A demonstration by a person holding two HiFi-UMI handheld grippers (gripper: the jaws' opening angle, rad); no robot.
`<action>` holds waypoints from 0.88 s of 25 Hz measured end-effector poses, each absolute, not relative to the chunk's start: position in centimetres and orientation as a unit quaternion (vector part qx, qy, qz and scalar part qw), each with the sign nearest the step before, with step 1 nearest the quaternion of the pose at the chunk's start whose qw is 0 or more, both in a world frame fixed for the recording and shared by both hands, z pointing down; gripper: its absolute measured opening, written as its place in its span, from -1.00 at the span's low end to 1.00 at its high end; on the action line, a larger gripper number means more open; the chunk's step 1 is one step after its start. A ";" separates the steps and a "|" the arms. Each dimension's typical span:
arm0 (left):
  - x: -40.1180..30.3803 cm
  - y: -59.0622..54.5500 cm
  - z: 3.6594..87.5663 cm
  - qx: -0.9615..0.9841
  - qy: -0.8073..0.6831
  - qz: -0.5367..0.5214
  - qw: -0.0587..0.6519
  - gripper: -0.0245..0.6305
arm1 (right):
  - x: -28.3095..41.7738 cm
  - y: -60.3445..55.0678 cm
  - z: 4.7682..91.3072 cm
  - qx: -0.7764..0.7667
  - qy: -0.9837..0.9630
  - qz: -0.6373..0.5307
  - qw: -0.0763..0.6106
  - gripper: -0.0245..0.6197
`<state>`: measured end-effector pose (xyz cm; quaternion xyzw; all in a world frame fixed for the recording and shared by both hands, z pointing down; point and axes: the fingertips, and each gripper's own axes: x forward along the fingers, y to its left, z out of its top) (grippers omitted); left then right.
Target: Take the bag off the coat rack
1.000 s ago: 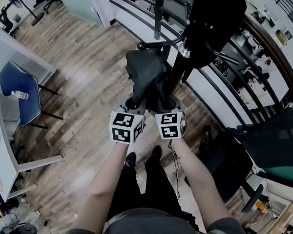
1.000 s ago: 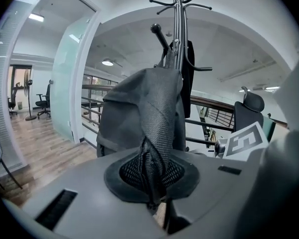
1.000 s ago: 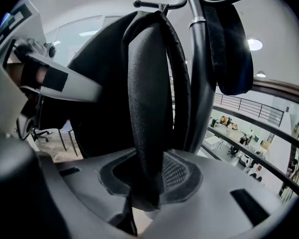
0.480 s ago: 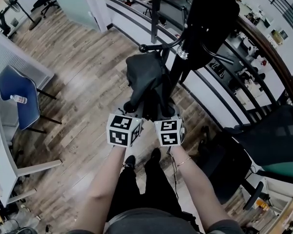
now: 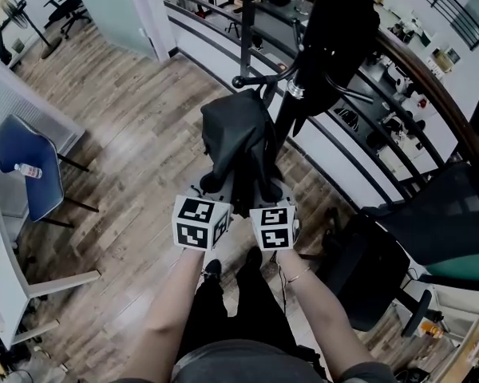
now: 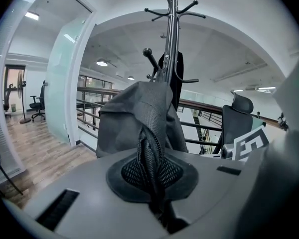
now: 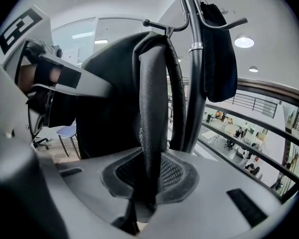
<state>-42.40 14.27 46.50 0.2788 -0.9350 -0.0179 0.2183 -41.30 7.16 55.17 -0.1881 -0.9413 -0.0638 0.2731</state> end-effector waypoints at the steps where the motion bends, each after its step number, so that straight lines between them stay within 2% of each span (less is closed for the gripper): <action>1: -42.2 14.4 46.3 0.279 -0.935 -0.018 0.217 -0.85 | -41.0 7.3 55.0 -0.188 -0.942 -0.063 0.272 -0.76; 22: -38.8 18.0 41.5 0.292 -0.939 -0.017 0.183 -0.85 | -37.5 11.3 50.1 -0.179 -0.953 -0.070 0.234 -0.76</action>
